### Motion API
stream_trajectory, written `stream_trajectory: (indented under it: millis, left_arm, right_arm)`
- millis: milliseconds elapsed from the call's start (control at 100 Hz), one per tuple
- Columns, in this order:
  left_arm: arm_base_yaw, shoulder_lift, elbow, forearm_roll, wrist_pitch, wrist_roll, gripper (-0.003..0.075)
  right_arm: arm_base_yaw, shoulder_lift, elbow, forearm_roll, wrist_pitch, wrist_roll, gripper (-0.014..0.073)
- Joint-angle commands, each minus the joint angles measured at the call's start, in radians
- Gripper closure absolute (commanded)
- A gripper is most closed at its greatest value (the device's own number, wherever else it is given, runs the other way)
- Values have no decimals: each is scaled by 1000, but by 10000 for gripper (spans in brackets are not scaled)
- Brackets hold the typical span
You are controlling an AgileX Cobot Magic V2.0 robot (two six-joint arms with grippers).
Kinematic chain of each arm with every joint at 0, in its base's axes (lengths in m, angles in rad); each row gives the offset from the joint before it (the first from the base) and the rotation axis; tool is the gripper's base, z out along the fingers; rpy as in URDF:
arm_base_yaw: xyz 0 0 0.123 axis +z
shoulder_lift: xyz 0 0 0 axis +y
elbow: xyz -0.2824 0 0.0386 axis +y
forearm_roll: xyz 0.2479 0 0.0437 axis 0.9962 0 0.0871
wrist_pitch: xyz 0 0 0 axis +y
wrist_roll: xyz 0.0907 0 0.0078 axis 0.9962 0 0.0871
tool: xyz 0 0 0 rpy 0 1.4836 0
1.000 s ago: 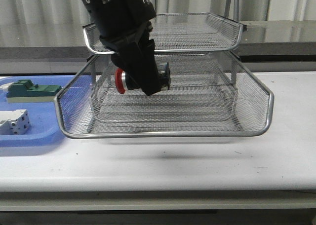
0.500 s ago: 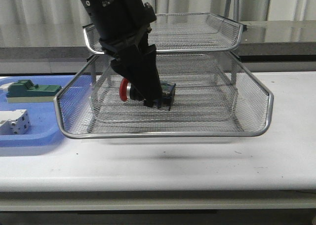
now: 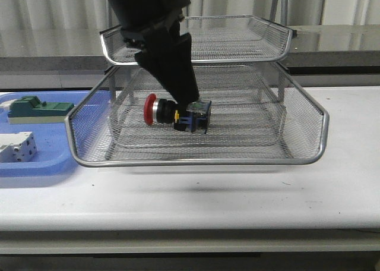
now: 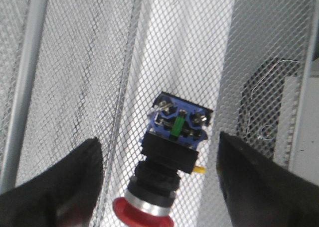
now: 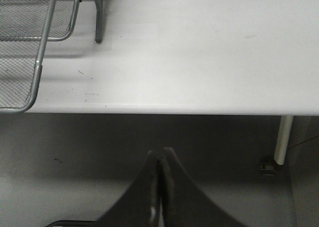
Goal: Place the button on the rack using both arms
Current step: 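Lower the push button into the pulled-out middle tier and open the left gripper, then withdraw the left gripper upward away from the rack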
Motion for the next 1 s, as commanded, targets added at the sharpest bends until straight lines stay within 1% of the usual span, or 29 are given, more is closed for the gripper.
stream_trajectory:
  millis: [0,80,280,400,590,670,800,900,990]
  left_arm:
    - [-7,-75,-56,-34,59,-51,248]
    - [-7,-96,-60,-34,81,-70,248]
    - [24,-170,-60,-34,80,-75,248]
    - [76,-223,-58,-34,80,-108,248]
    - [210,-338,-5,-34,41,-161,248]
    - [264,-393,45,-36,-10,-174,248]
    - [350,-511,175,-78,-106,-177,248]
    - [392,-609,296,-116,-210,-177,248]
    - [406,-708,423,-129,-327,-177,248]
  right_arm:
    - [2,2,-34,-7,-53,-5,662]
    - [2,2,-34,-7,-53,-5,662]
    - [2,2,-34,-7,-53,-5,662]
    - [2,2,-34,-7,-53,-5,662]
    - [2,2,-34,-7,-53,-5,662]
    - [2,2,-34,-7,-53,-5,662]
    - [2,2,-34,-7,-53,-5,662]
    - [2,2,-34,-7,-53,-5,662]
    - [2,2,-34,-7,-53,-5,662]
